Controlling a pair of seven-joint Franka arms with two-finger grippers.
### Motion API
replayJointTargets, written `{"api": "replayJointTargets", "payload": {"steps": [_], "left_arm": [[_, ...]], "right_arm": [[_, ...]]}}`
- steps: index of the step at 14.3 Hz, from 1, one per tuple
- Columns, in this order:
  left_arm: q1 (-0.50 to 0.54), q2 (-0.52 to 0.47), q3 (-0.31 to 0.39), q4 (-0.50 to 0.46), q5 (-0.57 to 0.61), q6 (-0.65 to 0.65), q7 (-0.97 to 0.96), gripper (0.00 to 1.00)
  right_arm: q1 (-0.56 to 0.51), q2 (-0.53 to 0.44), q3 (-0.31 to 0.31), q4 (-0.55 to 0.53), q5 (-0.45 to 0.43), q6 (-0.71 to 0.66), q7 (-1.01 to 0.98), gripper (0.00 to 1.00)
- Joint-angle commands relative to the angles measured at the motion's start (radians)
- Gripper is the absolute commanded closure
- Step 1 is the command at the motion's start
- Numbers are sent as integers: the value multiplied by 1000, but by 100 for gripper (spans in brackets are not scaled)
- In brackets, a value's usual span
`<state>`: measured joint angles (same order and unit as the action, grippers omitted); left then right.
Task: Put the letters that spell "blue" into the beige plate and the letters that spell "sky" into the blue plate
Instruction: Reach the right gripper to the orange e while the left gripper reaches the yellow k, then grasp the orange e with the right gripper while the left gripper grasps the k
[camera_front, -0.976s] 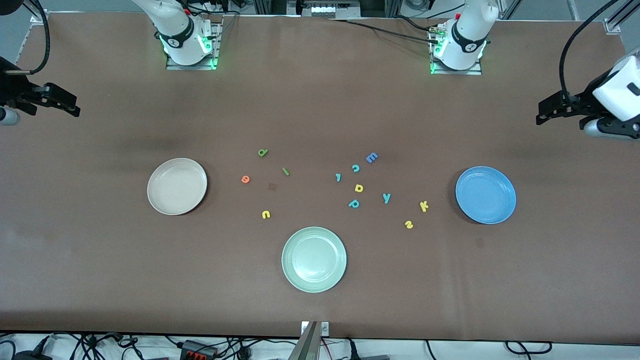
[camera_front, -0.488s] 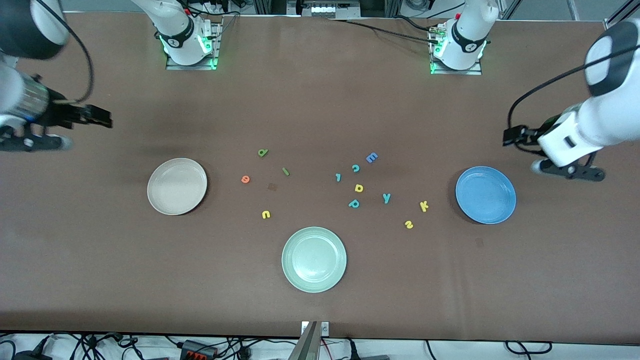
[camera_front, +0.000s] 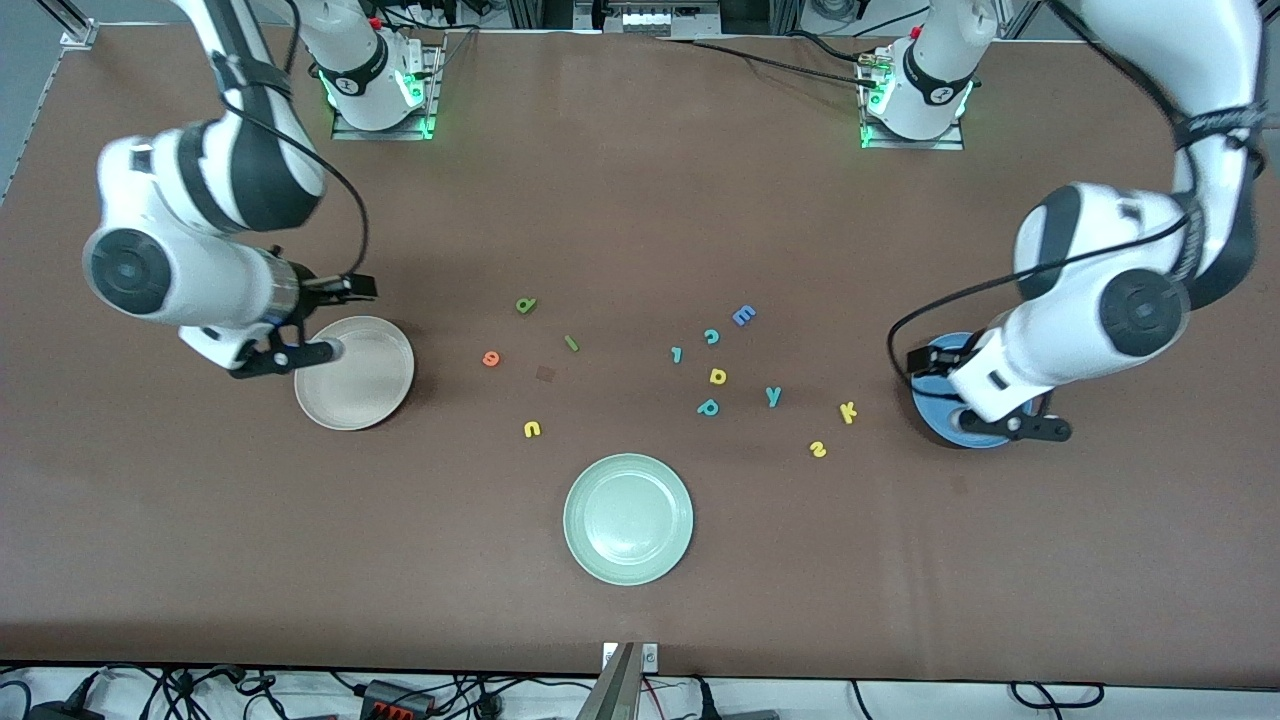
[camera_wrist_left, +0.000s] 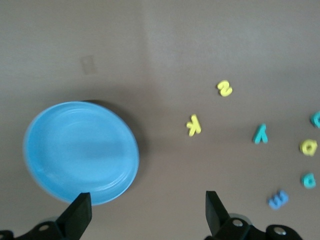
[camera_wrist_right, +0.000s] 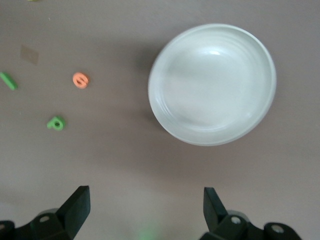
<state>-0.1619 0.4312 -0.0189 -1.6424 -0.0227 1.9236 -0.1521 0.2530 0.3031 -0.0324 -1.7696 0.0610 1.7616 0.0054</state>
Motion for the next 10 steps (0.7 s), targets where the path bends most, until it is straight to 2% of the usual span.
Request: {"api": "replayJointTargets", "payload": {"steps": [1, 4, 7, 10], "left_arm": [[-24, 96, 5, 7, -13, 105, -136, 0], [-37, 155, 5, -17, -13, 199, -167, 0], [-70, 176, -1, -132, -13, 389, -225, 0], [-77, 205, -1, -151, -13, 426, -259, 0]], "right_arm": [[83, 62, -7, 2, 10, 88, 51, 0], [110, 131, -7, -2, 8, 191, 51, 0], [181, 159, -6, -62, 5, 315, 36, 0], [242, 177, -6, -140, -9, 476, 7, 0]]}}
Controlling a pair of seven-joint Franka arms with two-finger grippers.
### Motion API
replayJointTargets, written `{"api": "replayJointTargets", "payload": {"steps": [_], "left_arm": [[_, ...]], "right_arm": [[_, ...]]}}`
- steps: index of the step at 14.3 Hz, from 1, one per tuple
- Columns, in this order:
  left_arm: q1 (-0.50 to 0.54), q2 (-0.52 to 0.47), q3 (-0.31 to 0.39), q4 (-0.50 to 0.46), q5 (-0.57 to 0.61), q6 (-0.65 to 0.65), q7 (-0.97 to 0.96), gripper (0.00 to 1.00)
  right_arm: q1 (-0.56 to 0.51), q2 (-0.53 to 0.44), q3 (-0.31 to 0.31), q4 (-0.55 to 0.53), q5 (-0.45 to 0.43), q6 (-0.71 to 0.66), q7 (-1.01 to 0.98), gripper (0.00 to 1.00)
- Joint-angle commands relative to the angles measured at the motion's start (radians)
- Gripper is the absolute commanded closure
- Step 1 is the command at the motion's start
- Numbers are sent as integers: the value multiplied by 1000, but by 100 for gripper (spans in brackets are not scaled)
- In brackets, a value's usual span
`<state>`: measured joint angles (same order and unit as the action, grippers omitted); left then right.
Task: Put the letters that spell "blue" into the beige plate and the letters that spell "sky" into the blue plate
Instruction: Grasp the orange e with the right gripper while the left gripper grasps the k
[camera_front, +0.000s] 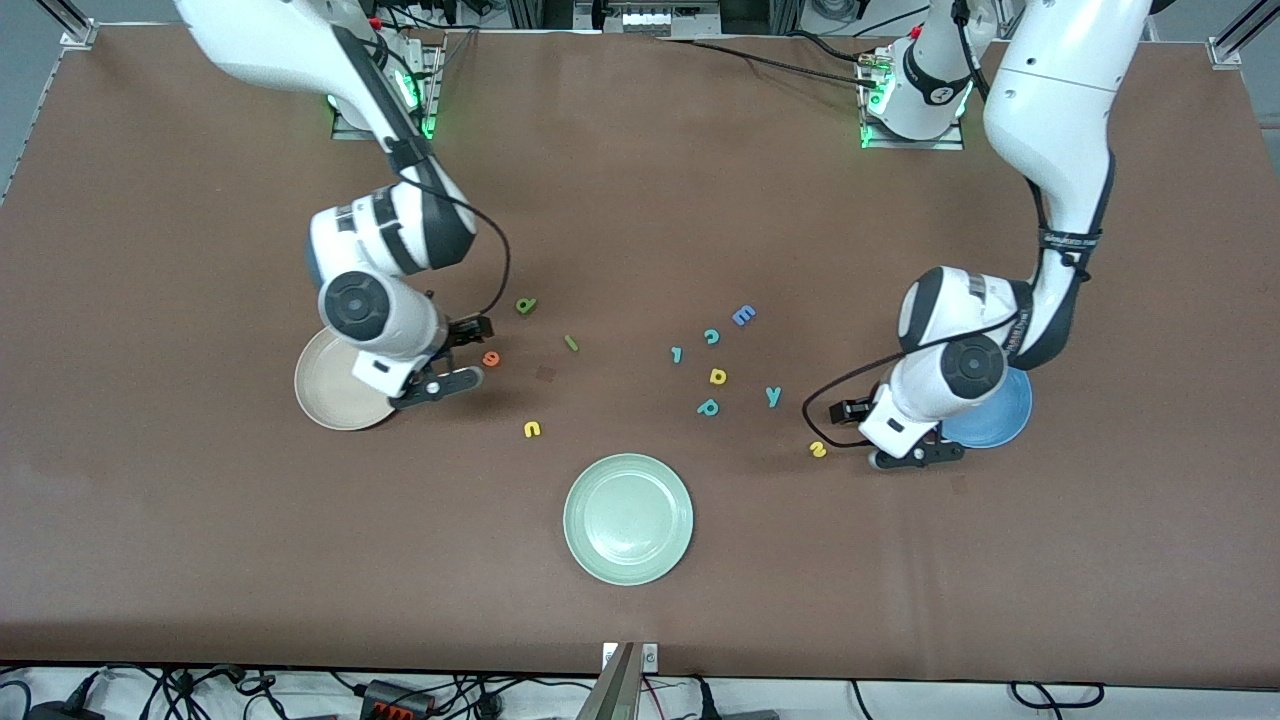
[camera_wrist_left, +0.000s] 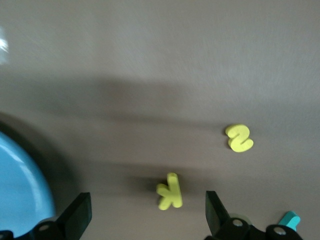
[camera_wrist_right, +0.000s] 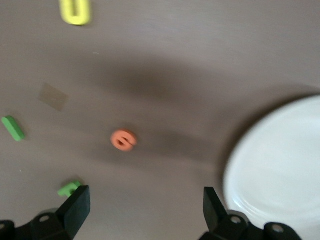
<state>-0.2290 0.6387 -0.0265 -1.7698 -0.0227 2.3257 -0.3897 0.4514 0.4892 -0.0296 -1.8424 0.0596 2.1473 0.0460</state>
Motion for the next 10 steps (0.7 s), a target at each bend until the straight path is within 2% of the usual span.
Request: {"api": "replayJointTargets", "payload": {"steps": [1, 4, 6, 7, 8, 10], "left_arm": [[-4, -1, 7, -23, -10, 23, -6, 0], [-16, 12, 7, -19, -8, 23, 5, 0], [-18, 16, 7, -17, -3, 26, 5, 16], [-18, 22, 7, -16, -2, 26, 6, 22], [-18, 22, 7, -14, -2, 27, 6, 29], [-20, 24, 5, -14, -2, 27, 5, 44]], "right_arm": [[47, 0, -9, -84, -7, 141, -58, 0], [44, 23, -9, -89, -7, 192, -106, 0], [43, 37, -9, -89, -7, 218, -136, 0], [41, 51, -9, -89, -7, 236, -159, 7], [39, 58, -9, -89, -7, 243, -169, 18], [42, 71, -9, -89, -7, 256, -170, 23]]}}
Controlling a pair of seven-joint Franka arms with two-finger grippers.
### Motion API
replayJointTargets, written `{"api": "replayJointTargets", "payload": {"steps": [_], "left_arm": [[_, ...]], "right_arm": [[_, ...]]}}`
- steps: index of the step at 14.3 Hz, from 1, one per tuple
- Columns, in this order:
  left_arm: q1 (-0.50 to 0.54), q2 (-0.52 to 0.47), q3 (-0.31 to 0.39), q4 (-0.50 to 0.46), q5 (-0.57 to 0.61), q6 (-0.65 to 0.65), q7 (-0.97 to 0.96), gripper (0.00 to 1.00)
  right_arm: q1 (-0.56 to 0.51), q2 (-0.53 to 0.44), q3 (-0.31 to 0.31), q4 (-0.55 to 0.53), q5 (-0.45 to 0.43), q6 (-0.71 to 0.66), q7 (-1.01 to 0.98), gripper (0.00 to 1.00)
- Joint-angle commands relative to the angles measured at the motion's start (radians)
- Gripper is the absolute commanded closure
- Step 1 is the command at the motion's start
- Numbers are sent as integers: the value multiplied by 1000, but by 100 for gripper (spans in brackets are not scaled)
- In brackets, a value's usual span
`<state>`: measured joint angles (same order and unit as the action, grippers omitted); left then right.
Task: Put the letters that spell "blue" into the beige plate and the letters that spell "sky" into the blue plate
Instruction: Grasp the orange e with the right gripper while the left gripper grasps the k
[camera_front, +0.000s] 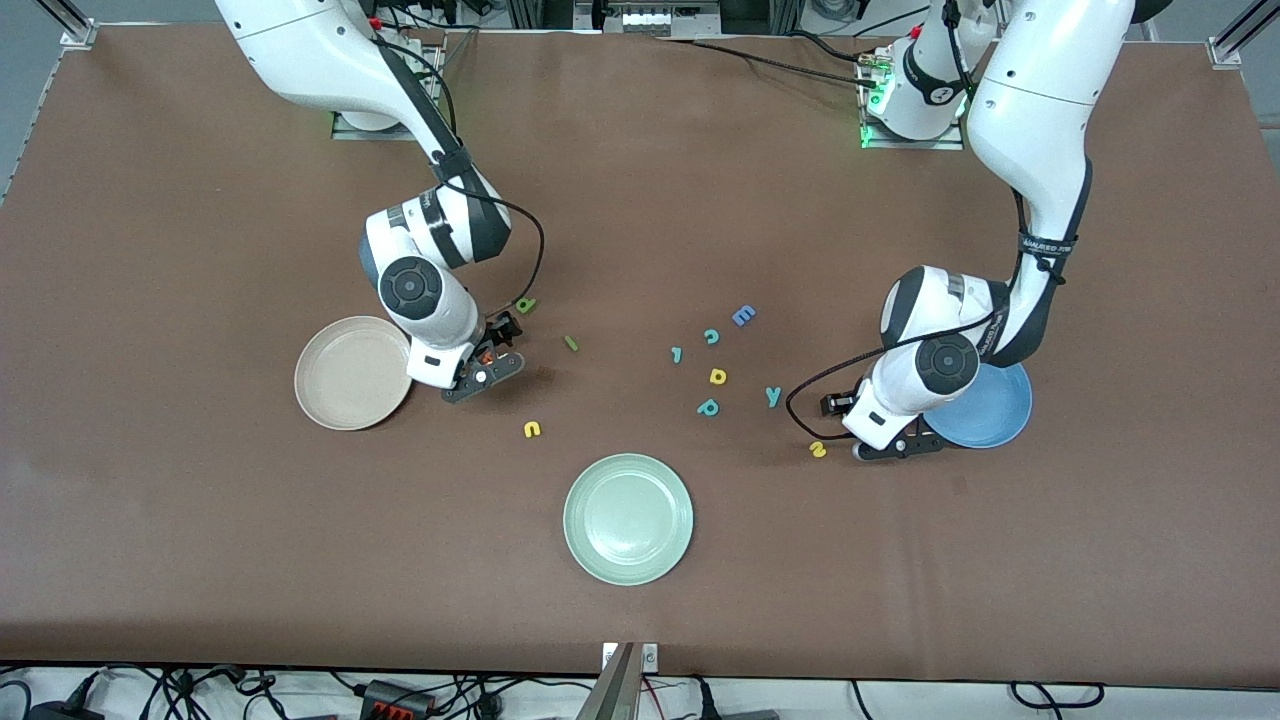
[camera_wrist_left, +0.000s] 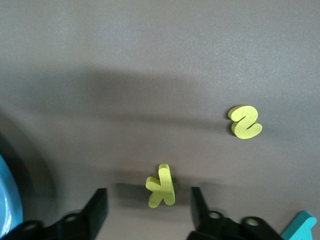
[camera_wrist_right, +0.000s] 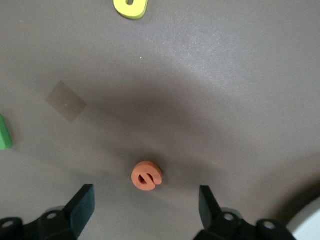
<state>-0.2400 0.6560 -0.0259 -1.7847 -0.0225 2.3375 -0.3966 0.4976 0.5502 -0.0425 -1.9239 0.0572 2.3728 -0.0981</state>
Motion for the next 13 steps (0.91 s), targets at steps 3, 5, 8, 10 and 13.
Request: {"api": "replayJointTargets", "payload": {"steps": [3, 5, 8, 10, 13], "left_arm": [[-8, 19, 3, 1, -4, 45, 12, 49], [-7, 24, 3, 2, -4, 49, 10, 50], [-7, 22, 3, 2, -4, 52, 10, 74], [-7, 20, 3, 7, -4, 49, 9, 89], [2, 10, 3, 19, -4, 39, 7, 94]], "right_arm": [[1, 20, 3, -7, -5, 42, -26, 32], [1, 27, 3, -7, -7, 46, -34, 40], [-1, 28, 3, -7, -7, 43, -32, 51], [1, 28, 3, -7, -7, 42, -34, 59], [1, 28, 3, -6, -7, 42, -34, 74]]}}
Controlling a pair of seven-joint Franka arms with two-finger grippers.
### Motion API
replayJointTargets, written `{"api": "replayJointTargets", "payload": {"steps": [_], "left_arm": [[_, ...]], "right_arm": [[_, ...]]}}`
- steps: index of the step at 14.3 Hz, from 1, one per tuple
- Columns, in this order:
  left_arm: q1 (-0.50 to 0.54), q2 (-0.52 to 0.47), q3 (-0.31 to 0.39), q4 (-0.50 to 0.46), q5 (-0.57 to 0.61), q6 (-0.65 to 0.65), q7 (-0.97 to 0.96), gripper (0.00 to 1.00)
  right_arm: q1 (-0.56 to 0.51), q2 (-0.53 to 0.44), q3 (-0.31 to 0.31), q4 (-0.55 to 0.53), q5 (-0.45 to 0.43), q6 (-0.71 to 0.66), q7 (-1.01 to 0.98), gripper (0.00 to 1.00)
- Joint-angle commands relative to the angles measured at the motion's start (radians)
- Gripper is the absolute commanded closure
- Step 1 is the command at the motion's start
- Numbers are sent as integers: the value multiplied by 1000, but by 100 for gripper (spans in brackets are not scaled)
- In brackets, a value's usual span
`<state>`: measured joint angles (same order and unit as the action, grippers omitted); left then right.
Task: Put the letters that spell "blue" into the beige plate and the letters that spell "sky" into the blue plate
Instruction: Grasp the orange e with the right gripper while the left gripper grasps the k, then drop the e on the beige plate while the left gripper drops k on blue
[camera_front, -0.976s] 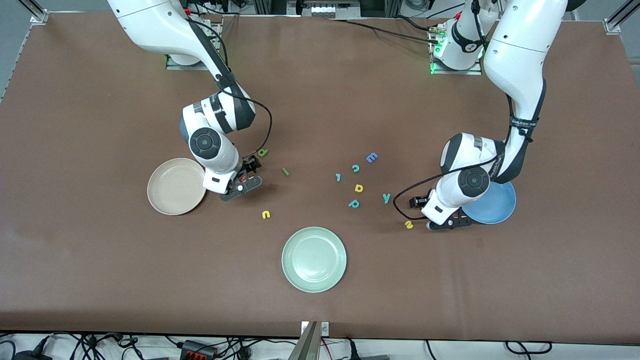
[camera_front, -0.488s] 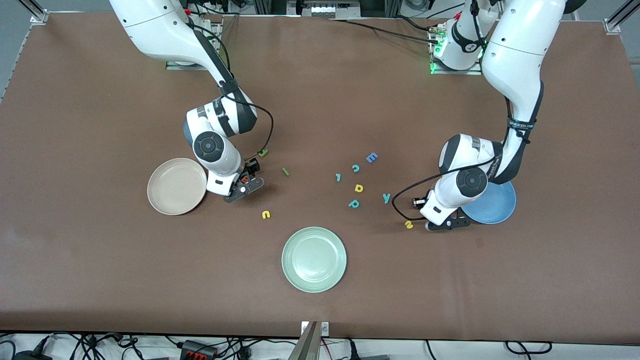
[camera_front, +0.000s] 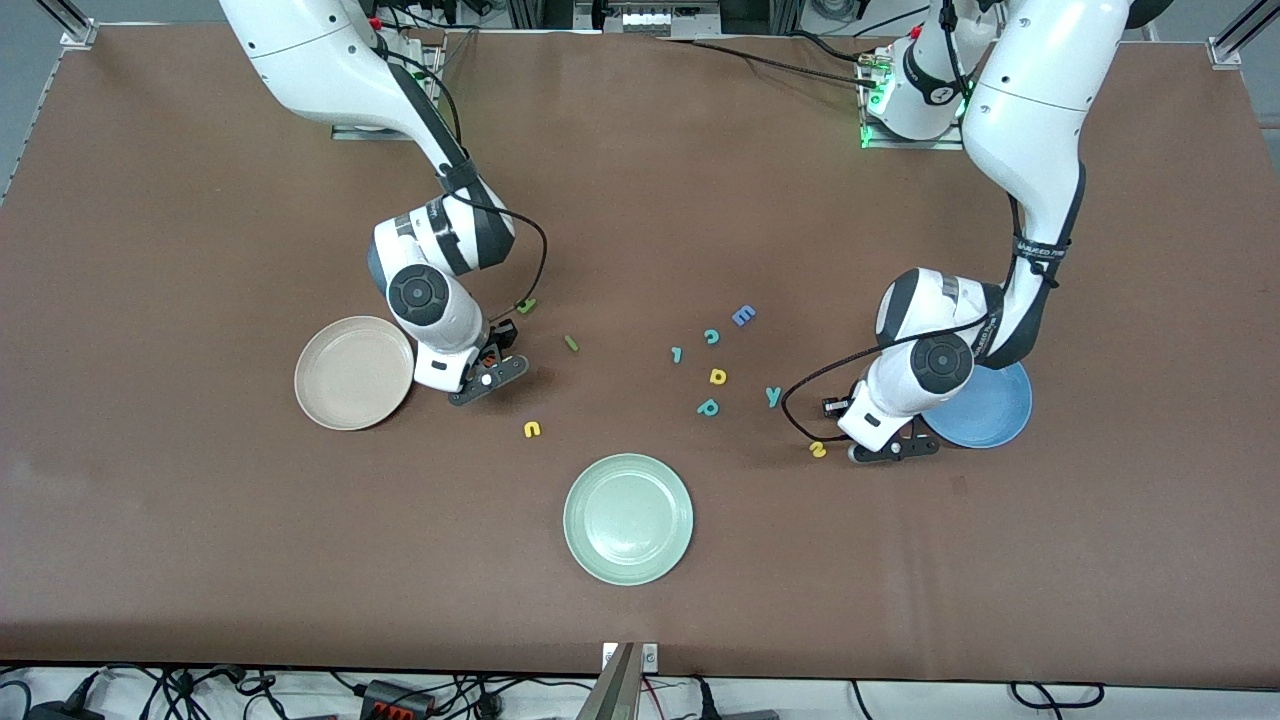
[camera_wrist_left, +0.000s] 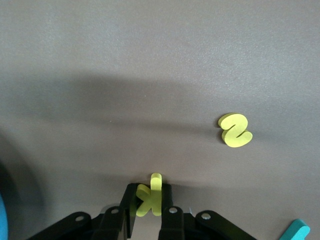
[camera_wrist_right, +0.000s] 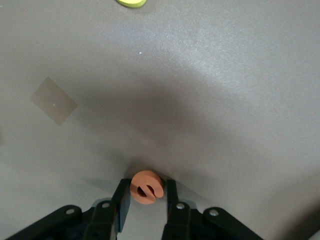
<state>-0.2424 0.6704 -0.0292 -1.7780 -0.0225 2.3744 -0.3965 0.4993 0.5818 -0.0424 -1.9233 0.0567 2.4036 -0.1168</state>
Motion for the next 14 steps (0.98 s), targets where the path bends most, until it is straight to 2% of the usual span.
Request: {"api": "replayJointTargets", "payload": {"steps": [1, 4, 7, 10, 12, 14], "left_arm": [[8, -18, 6, 20, -4, -24, 7, 94], [17, -49, 18, 98, 1, -202, 22, 93], [95, -72, 20, 147, 1, -369, 137, 93], [198, -86, 20, 120, 4, -394, 278, 93], [248, -83, 12, 60, 3, -330, 349, 93], [249, -92, 9, -16, 3, -250, 349, 93]], "right_arm": [[-1, -4, 3, -6, -6, 11, -15, 75], [-5, -11, 3, -5, -5, 6, -4, 86], [-21, -63, -10, -3, -1, -4, 2, 86], [-147, -112, -17, 0, 0, -130, -1, 86], [-209, -131, -17, -2, -1, -187, -11, 86], [-249, -138, -17, -8, 0, -225, 2, 86]]}}
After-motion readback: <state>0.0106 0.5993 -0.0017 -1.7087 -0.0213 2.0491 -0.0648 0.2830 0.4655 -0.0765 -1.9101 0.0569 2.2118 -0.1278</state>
